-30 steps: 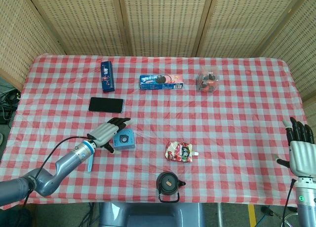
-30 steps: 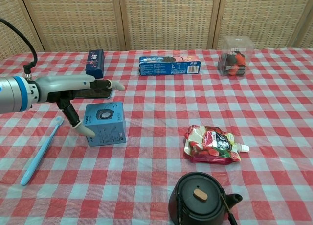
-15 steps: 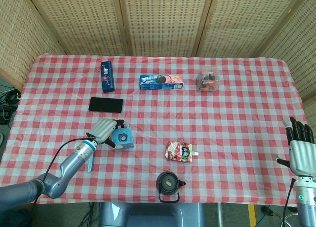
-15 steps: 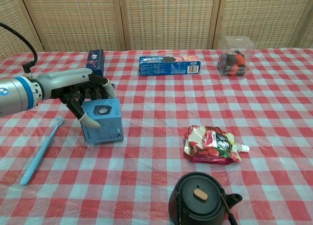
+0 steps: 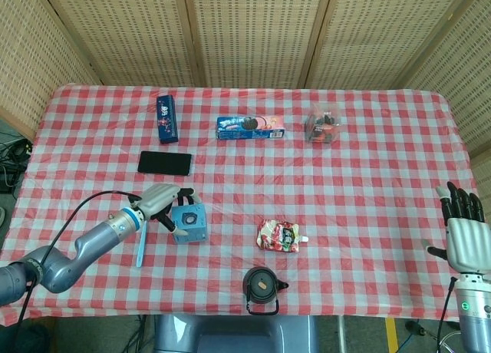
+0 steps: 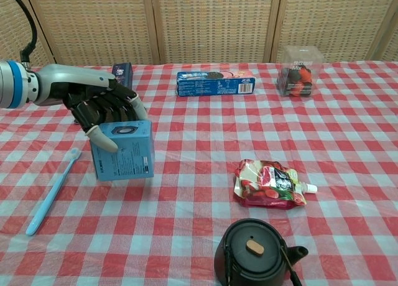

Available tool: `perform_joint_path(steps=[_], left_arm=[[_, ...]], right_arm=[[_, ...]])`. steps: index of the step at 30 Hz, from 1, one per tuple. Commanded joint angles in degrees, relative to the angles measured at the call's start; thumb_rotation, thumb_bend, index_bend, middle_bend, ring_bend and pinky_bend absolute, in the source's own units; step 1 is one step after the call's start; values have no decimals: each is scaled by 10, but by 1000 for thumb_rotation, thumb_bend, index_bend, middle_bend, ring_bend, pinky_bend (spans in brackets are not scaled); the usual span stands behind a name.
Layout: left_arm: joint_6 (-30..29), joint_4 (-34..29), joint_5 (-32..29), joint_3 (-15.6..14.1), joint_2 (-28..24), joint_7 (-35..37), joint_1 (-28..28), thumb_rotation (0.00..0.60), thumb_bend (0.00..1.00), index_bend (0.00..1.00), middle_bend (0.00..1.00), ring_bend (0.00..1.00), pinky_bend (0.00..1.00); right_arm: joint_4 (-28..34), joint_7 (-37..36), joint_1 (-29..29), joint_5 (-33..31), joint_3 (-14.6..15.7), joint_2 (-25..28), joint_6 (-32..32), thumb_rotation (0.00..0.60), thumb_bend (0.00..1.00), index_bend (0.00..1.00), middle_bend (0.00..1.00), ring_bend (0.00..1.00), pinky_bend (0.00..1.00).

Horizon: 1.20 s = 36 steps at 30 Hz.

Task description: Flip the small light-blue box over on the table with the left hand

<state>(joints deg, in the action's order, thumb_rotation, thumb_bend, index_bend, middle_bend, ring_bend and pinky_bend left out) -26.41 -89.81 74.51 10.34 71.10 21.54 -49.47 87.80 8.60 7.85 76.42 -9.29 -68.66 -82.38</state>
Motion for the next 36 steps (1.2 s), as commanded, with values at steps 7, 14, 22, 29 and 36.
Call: perform_joint_path(steps=[7,14,22,29,36], left_arm=[[161,34,28,8,-10,96,-69,600,0,668,543,536,565],[171,72,36,9,25,109,-64,600,0,629,535,536,554],[143,104,38,11,49,115,-50,600,0,40,5,17,27],[34,143,42,25,71,111,-22,600,0,0,0,0,0],[-20,148,35,24,65,99,-9,600,0,0,0,0,0]], right_arm=[[-4,-1,1,-5,-1,-1,3,600,0,18,0,0,0],[-5,-4,1,-8,-2,0,5,600,0,18,0,0,0],[-5,-6,1,-8,-2,1,4,600,0,19,0,0,0],[-5,-7,1,-9,-2,1,5,600,0,19,0,0,0],[-2,-8,0,-6,-1,3,2,600,0,18,0,0,0]])
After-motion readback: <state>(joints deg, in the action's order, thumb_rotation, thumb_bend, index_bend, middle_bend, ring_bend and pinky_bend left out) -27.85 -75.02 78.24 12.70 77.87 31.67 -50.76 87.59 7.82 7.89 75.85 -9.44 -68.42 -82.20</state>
